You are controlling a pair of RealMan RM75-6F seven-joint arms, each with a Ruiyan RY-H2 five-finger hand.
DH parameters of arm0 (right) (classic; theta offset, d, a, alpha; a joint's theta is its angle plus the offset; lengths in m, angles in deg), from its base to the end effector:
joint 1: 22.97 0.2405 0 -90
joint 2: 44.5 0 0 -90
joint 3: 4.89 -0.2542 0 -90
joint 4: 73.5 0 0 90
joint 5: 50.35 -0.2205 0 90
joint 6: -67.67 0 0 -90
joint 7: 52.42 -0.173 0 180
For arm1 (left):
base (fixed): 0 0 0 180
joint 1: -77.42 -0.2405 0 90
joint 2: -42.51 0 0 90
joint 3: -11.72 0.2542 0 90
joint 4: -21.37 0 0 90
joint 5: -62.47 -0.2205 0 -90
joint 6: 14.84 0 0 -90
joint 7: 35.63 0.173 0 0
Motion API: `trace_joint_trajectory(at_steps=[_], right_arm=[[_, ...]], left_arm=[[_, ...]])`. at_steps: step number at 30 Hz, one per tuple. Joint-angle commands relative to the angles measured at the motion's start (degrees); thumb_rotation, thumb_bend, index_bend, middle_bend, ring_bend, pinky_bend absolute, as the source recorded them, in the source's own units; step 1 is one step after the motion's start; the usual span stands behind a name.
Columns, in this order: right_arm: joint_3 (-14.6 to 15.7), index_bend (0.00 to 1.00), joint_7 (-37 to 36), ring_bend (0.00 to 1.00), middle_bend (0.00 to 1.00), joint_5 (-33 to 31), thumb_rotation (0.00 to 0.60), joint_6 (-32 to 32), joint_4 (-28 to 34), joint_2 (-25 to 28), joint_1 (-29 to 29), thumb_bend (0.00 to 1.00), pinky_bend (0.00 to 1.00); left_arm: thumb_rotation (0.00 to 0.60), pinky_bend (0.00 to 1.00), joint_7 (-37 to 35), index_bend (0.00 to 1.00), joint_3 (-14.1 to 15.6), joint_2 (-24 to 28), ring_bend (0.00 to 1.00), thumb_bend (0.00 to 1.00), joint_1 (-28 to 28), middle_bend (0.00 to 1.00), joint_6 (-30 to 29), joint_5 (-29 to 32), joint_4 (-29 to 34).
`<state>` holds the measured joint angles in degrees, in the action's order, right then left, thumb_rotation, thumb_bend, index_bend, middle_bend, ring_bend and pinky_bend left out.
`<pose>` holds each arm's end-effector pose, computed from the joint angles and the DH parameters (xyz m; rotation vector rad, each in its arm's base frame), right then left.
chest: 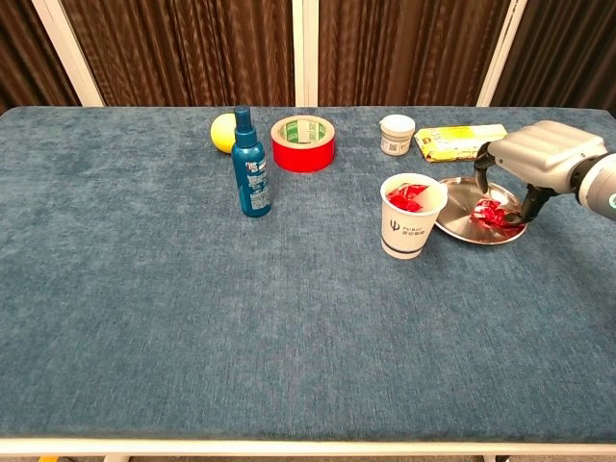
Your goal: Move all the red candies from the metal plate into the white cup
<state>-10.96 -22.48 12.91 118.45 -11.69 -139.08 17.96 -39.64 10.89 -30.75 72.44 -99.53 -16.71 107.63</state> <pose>-0.2377 -0.4004 -0.0438 1.8680 -0.6476 0.4973 -0.3694 0.1410 0.1058 -1.1471 -1.1630 -0.7778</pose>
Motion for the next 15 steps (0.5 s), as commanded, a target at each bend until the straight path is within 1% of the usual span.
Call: trace_joint_trajectory(at_steps=[1,5,9,11,13,15], right_arm=[[-0.2,0.42,-0.6,0.71,0.17,0.6,0.6,-0.1,-1.4,-1.1,0.3,0.17,1.0],[-0.3,0.42,-0.7,0.71,0.17,0.8,0.6,-0.8,-3.0,-2.1,0.6,0.17,1.0],[-0.6,0.43,-0.6,0.71,0.17,0.8,0.6,-1.4,-4.3,-3.2,1.0,0.19,1.0],[-0.6,0.45,-0.5,0.71,0.17,0.8,0.6,-1.7,-4.9,-3.5,1.1,0.21,1.0],[-0.7,0.53,-0.3,0.71,0.18,0.7,0.6,-1.8,-5.5,-3.8,1.1,0.25,1.0],[-0.8,0.58,-0.4,0.71,0.18,0.8,0.6,-1.8,-5.8,-3.9,1.0,0.29,1.0]], left_arm=[[0.6,0.19,-0.1,0.3,0.0,-0.1,0.14,0.05,0.0,0.22,0.1,0.0,-0.1],[0.6,0.19,-0.2,0.3,0.0,-0.2,0.14,0.05,0.1,0.22,0.3,0.1,-0.3],[0.6,0.19,-0.5,0.3,0.0,-0.4,0.14,0.05,0.1,0.22,0.4,0.2,-0.6],[0.6,0.19,-0.7,0.3,0.0,-0.4,0.14,0.05,0.0,0.22,0.4,0.3,-0.8],[0.6,0.19,-0.9,0.3,0.0,-0.5,0.14,0.05,0.0,0.22,0.4,0.3,-1.0],[0.6,0.19,-1.0,0.3,0.0,-0.5,0.14,0.05,-0.1,0.22,0.4,0.4,-1.2]])
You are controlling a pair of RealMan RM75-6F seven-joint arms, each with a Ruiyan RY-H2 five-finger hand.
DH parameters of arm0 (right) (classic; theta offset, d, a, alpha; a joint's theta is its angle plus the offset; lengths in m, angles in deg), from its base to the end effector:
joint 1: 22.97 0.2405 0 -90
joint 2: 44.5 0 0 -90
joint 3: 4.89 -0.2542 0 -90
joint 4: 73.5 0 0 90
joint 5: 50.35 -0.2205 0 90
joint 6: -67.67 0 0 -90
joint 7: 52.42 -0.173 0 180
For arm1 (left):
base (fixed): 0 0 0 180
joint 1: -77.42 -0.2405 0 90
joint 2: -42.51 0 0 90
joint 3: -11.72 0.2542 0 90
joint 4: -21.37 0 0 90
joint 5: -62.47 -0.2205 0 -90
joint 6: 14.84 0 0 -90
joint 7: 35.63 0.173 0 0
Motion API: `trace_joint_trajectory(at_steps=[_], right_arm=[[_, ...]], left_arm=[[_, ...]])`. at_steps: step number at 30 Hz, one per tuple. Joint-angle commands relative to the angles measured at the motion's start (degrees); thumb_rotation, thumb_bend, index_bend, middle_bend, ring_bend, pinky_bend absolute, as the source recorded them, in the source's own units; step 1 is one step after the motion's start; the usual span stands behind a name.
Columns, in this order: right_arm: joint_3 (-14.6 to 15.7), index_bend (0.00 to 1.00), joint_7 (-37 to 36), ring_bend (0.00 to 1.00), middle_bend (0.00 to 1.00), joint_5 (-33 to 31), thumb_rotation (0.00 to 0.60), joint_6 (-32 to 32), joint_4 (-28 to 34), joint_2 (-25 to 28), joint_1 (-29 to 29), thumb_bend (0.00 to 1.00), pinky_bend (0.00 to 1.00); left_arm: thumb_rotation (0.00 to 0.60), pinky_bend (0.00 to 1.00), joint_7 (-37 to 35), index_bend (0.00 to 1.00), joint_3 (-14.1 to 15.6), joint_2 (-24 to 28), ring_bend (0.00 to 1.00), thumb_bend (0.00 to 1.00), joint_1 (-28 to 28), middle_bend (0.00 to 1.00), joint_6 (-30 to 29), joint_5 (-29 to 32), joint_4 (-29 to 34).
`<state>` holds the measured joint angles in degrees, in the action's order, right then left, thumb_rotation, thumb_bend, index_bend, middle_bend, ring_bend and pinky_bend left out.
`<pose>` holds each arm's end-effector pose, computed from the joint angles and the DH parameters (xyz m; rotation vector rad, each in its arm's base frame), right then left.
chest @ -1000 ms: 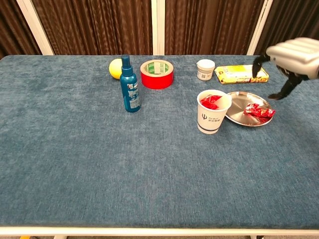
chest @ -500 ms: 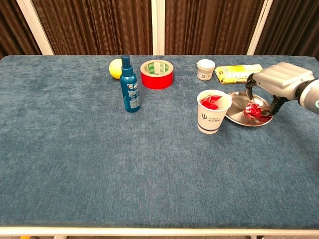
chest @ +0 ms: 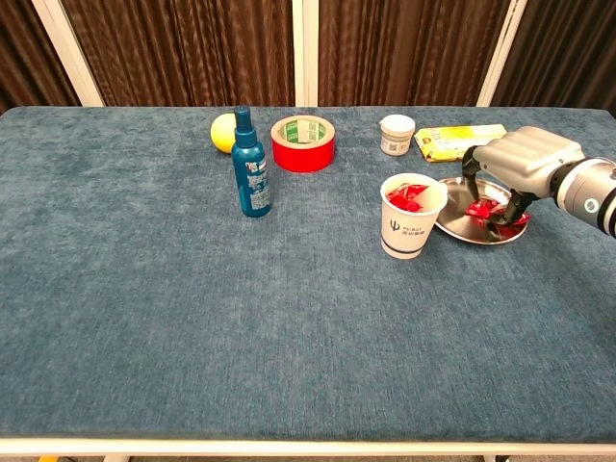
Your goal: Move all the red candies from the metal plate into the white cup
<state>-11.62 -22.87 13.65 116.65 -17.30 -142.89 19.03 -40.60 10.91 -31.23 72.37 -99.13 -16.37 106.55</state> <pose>-0.2363 -0.4083 -0.0585 1.8774 -0.6311 0.4808 -0.3737 0.1398 0.1042 -1.1391 -1.1741 -0.7750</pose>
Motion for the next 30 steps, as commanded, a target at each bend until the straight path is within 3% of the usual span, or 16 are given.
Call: trace_joint_trajectory(at_steps=[1,8,15,19,23,30], right_arm=[[-0.2,0.61,-0.2,0.71,0.18,0.2,0.6,0.2,-0.2,-0.1,-0.1,0.31,1.0],[-1.4,0.65,-2.7,0.71,0.2,3.1,0.6,5.2,6.3,4.1,-1.3,0.33,1.0],[-3.1,0.66,-6.6,0.71,0.22,8.8,0.6,12.4,25.1,14.1,-3.1,0.33,1.0],[-2.6,0.66,-8.7,0.71,0.23,11.4,0.6,12.0,33.2,17.6,-3.1,0.33,1.0],[-1.8,0.66,-7.2,0.71,0.23,11.8,0.6,9.9,35.0,17.2,-2.0,0.33,1.0],[-1.4,0.59,-4.8,0.71,0.22,8.9,0.6,6.2,32.3,14.2,-0.1,0.33,1.0]], left_arm=[[0.6,0.19,-0.2,0.3,0.0,-0.1,0.14,0.05,0.0,0.22,0.0,0.0,-0.1],[0.6,0.19,-0.2,0.3,0.0,0.0,0.14,0.05,-0.1,0.22,-0.2,-0.2,-0.2],[0.6,0.19,0.2,0.3,0.0,0.2,0.14,0.05,-0.1,0.22,-0.6,-0.6,0.4],[0.6,0.19,0.5,0.3,0.0,0.5,0.14,0.05,-0.1,0.22,-0.6,-0.5,0.9],[0.6,0.19,0.4,0.3,0.0,0.5,0.14,0.04,-0.3,0.22,-0.8,-0.4,0.8],[0.6,0.19,-0.1,0.3,0.0,0.3,0.14,0.04,-0.3,0.22,-0.7,-0.4,0.3]])
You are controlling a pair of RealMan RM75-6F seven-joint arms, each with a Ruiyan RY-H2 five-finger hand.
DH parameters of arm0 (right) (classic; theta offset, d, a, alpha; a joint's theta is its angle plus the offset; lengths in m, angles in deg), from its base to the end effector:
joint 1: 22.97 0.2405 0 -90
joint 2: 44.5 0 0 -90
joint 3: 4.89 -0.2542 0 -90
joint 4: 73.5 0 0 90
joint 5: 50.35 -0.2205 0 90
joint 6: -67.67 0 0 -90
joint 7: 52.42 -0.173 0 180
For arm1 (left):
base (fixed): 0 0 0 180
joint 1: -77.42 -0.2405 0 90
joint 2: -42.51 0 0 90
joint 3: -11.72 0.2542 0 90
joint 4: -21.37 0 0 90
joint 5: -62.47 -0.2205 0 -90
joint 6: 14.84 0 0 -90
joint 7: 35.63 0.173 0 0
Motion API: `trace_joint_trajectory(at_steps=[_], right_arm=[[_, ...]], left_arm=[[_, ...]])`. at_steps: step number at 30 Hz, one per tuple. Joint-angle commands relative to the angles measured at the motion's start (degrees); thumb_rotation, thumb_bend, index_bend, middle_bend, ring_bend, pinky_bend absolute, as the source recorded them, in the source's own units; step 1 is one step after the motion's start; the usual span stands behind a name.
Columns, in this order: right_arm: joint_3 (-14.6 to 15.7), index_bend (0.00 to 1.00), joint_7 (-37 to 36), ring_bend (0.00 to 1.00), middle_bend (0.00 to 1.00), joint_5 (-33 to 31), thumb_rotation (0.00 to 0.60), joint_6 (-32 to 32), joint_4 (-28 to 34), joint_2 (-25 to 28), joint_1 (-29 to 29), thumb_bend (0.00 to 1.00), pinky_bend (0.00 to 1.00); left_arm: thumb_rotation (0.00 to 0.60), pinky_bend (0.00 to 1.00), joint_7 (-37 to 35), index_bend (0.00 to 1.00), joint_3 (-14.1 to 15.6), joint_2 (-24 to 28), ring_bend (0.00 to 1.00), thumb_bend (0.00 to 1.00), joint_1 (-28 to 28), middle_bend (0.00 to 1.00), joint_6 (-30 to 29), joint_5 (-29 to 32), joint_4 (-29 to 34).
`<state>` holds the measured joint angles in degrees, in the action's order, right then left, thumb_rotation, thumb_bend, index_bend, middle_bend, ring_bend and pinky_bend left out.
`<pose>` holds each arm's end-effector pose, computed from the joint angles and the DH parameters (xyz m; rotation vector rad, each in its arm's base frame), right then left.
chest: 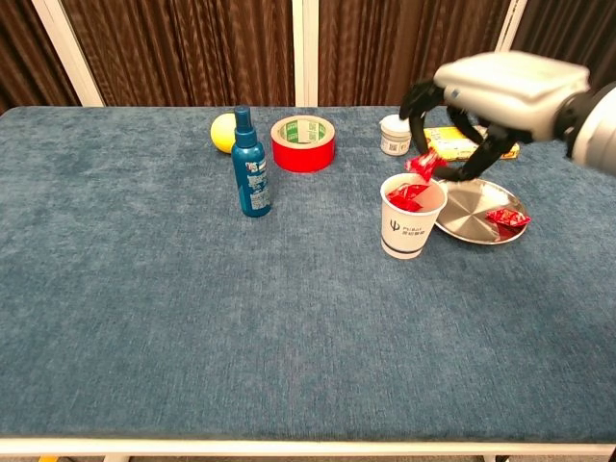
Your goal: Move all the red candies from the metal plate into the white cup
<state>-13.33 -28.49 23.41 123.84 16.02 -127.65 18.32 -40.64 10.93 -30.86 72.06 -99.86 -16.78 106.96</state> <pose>-0.1271 -0.3551 -0.0148 1.9957 -0.6853 0.9240 -0.3720 0.1384 0.1072 -1.1362 -1.1652 -0.7826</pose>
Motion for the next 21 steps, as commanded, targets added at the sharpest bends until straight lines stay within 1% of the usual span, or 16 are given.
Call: trace_joint_trajectory(at_steps=[1,3,4,5,7,10,13,15,18,20,21], right_arm=[[0.5,0.56,1.1,0.71,0.22,-1.1,0.6,-1.3,-1.4,-1.3,0.8,0.33,1.0],[0.9,0.5,1.5,0.7,0.22,-1.6,0.6,-2.0,-2.1,-1.9,1.0,0.33,1.0],[1.1,0.45,1.7,0.7,0.22,-1.7,0.6,-2.3,-2.3,-2.1,1.1,0.31,1.0],[1.2,0.41,1.8,0.7,0.22,-1.8,0.6,-2.4,-2.5,-2.2,1.1,0.28,1.0],[1.2,0.28,1.6,0.69,0.21,-1.9,0.6,-2.0,-2.4,-2.1,1.0,0.15,1.0],[0.8,0.2,0.7,0.69,0.2,-1.6,0.6,-0.2,-1.5,-1.2,0.1,0.07,1.0],[0.4,0.18,-0.6,0.69,0.21,-1.7,0.6,2.2,-0.9,0.8,-1.4,0.06,1.0],[0.3,0.19,-1.1,0.69,0.23,-2.8,0.6,3.0,-1.2,2.4,-2.5,0.07,1.0],[0.3,0.27,0.0,0.69,0.24,-5.0,0.6,3.2,-3.1,3.8,-3.4,0.09,1.0],[1.0,0.34,1.4,0.69,0.23,-6.2,0.6,2.5,-4.6,4.0,-3.7,0.1,1.0],[1.5,0.35,2.6,0.68,0.22,-7.4,0.6,1.5,-5.5,3.9,-3.7,0.1,1.0]], left_arm=[[0.6,0.19,-0.1,0.3,0.0,-0.1,0.14,0.04,0.0,0.22,0.0,0.0,-0.2],[0.6,0.19,-0.2,0.3,0.0,-0.1,0.14,0.04,-0.1,0.22,0.0,0.0,-0.3],[0.6,0.19,-0.2,0.3,0.0,-0.1,0.14,0.04,-0.1,0.22,0.0,0.1,-0.3],[0.6,0.19,-0.3,0.3,0.0,-0.1,0.14,0.04,-0.2,0.22,-0.1,0.1,-0.4],[0.6,0.19,-0.3,0.3,0.0,-0.1,0.14,0.04,-0.3,0.22,-0.1,0.2,-0.4],[0.6,0.19,-0.3,0.3,0.0,-0.2,0.14,0.04,-0.2,0.22,-0.1,0.1,-0.4],[0.6,0.19,-0.3,0.3,0.0,-0.2,0.14,0.05,-0.2,0.22,0.0,0.0,-0.4],[0.6,0.19,-0.4,0.3,0.0,-0.3,0.14,0.04,-0.1,0.22,0.0,0.0,-0.5],[0.6,0.19,-0.4,0.3,0.0,-0.3,0.14,0.04,0.0,0.22,0.1,-0.2,-0.5],[0.6,0.19,-0.5,0.3,0.0,-0.4,0.14,0.04,0.1,0.22,0.3,-0.3,-0.5],[0.6,0.19,-0.4,0.3,0.0,-0.5,0.14,0.04,0.2,0.22,0.3,-0.4,-0.5]])
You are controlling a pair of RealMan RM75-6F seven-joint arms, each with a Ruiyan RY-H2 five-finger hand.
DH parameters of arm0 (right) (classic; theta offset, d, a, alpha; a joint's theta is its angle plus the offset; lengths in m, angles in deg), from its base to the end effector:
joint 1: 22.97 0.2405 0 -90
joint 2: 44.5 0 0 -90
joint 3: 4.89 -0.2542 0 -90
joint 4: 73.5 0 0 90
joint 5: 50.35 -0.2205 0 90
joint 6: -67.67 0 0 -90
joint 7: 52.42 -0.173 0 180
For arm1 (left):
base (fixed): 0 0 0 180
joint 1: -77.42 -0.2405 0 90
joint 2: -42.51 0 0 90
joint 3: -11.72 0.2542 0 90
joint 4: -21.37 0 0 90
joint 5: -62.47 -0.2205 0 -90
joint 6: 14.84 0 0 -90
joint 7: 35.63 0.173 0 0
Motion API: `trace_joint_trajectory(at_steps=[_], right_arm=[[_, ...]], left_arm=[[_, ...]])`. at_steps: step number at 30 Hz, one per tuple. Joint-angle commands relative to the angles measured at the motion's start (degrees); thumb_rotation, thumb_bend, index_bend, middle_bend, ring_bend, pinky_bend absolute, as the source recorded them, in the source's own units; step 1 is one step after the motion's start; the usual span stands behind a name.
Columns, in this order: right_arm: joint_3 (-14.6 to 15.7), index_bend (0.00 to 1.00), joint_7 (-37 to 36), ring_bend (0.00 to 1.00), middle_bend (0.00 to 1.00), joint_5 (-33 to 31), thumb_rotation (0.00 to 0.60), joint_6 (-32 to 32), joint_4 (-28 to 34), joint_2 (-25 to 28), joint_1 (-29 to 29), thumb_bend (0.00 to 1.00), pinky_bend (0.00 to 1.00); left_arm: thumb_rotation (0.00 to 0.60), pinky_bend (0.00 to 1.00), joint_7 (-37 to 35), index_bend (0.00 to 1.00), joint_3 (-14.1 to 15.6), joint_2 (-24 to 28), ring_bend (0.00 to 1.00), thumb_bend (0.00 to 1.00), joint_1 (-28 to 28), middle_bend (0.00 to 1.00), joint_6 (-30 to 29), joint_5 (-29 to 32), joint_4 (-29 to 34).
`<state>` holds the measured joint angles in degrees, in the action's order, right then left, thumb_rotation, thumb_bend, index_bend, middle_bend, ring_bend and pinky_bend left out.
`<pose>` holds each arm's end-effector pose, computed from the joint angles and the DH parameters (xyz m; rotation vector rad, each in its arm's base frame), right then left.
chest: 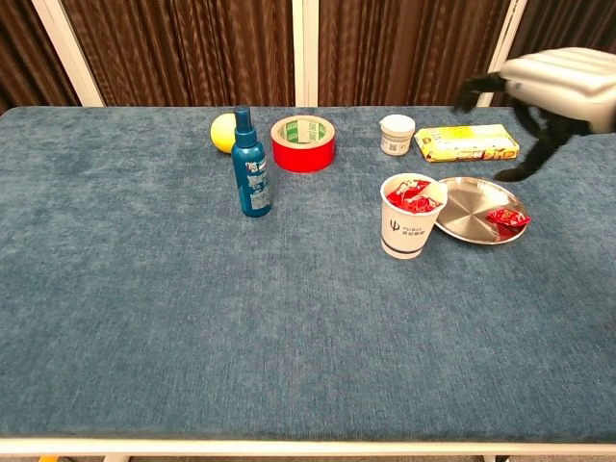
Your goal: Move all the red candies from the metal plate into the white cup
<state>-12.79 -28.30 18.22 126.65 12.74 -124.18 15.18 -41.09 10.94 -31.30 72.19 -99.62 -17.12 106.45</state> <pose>-0.1838 -0.3716 0.0204 1.8356 -0.7137 0.7968 -0.3718 0.1393 0.1044 -1.1414 -1.1705 -0.7902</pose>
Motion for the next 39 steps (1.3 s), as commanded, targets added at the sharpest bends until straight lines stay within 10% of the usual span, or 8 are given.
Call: trace_joint_trajectory(at_steps=[1,39], right_arm=[[1.4,0.36,3.4,0.65,0.19,-3.1,0.6,-2.0,-2.8,0.3,-0.6,0.1,1.0],[2.6,0.45,8.8,0.6,0.13,-13.8,0.6,-12.6,-20.1,-11.2,3.7,0.23,1.0]], left_arm=[[0.6,0.19,0.0,0.3,0.0,-0.1,0.14,0.04,0.1,0.22,0.1,-0.1,0.1],[0.6,0.19,0.1,0.3,-0.1,-0.1,0.14,0.04,0.3,0.22,0.6,0.6,-0.2]])
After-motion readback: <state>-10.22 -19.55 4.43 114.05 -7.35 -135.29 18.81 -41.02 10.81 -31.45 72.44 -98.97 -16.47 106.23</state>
